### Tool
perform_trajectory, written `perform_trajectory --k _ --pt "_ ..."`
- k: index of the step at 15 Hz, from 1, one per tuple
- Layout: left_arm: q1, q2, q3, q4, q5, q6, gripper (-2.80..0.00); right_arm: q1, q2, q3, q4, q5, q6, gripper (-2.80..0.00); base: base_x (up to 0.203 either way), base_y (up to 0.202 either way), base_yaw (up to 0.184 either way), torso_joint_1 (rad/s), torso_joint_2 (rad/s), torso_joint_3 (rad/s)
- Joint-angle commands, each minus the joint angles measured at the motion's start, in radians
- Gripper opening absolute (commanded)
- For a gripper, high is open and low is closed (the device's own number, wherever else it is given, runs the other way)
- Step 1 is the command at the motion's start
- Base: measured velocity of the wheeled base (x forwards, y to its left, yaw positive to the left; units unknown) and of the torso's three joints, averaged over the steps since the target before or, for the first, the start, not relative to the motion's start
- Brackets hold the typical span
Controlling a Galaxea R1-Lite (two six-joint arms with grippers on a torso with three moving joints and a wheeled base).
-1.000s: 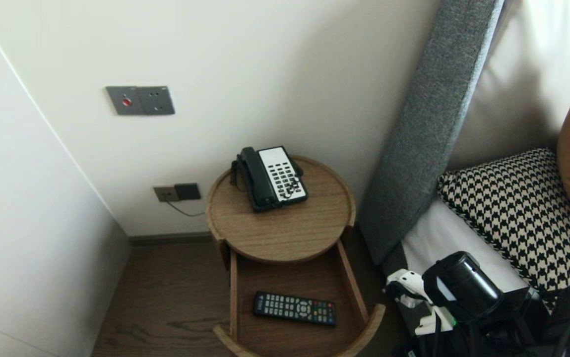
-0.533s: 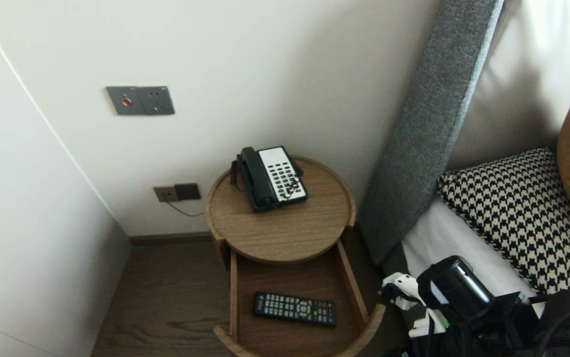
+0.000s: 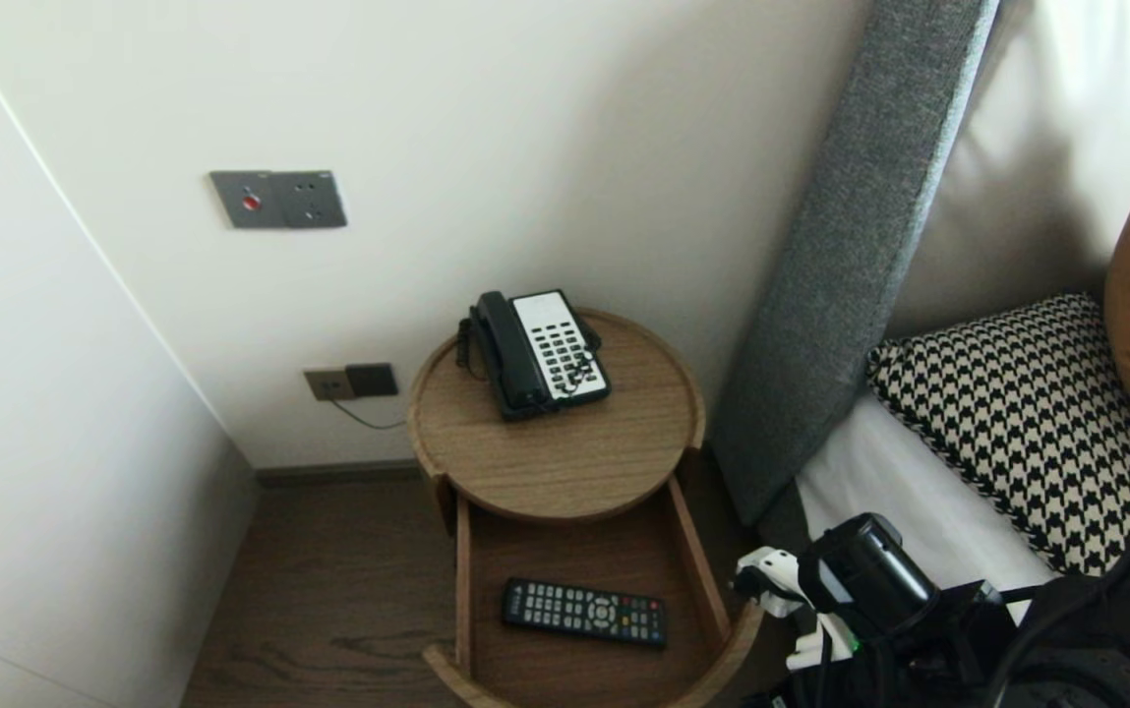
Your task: Close the nightstand drawer
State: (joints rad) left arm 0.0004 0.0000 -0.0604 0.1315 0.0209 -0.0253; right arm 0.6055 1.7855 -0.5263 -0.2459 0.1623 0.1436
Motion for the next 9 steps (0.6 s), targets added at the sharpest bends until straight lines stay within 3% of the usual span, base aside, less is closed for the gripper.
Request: perform_trajectory --k 1,9 --pt "0.001 0.0 0.001 0.0 0.001 -0.001 -2.8 -0.001 0.042 -0.011 -0.008 0.002 0.001 -2.8 0.0 0.0 0.0 0.0 0.0 0.0" --pt "0.001 0.0 0.001 0.001 0.001 -0.001 -2.8 -0.021 0.112 -0.096 -0.028 0.002 -0.002 -2.8 0.0 0.0 0.0 0.0 0.0 0.0"
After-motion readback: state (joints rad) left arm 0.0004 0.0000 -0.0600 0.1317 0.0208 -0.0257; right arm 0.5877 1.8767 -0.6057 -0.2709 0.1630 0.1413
